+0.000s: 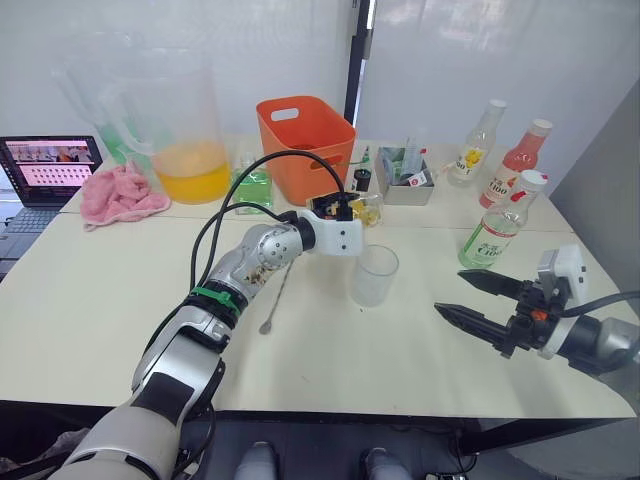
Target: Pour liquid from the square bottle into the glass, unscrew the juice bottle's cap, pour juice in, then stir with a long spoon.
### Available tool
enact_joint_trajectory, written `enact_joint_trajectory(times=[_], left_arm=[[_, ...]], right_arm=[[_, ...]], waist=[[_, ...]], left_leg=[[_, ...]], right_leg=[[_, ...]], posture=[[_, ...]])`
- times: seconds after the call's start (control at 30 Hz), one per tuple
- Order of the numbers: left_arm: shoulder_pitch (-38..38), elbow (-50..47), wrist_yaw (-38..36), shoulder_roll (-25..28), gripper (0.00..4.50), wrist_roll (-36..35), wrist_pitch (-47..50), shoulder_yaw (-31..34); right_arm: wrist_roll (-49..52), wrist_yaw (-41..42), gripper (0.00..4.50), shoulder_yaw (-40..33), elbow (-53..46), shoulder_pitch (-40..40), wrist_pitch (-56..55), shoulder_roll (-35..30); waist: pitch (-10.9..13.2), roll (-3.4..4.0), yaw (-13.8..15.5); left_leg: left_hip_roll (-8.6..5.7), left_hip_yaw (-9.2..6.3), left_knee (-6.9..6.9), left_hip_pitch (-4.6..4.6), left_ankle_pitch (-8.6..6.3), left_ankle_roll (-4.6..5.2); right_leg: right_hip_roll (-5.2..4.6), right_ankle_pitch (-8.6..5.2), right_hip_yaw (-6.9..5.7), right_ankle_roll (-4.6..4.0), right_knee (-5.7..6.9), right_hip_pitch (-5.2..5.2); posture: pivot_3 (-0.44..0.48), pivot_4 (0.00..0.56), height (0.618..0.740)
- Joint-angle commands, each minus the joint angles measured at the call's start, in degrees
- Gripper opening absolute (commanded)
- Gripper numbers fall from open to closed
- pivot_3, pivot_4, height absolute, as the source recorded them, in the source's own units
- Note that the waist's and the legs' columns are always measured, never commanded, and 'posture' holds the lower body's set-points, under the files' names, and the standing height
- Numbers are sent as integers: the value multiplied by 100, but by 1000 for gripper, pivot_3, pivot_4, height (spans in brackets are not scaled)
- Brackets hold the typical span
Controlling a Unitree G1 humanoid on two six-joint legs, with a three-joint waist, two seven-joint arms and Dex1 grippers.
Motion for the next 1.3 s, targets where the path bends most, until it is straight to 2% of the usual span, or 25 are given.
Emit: enact_joint_trajectory(times=[0.03, 1.3], left_arm=[[-244, -371, 411, -55, 2803, 79, -261, 79], [-309, -307, 2133, 255, 2803, 1856, -702, -608]], right_arm=[[137, -108, 4447, -16, -173, -137, 31, -15], [-98, -172, 4447, 173, -40, -337, -72, -24]], waist=[[0, 0, 3], [0, 0, 4]], left_leg=[[0, 0, 0, 0, 0, 0], [-1, 0, 1, 1, 0, 0]], right_leg=[[0, 0, 0, 0, 0, 0], [0, 2, 2, 1, 3, 0]], posture=[[0, 150, 738], [0, 150, 738]])
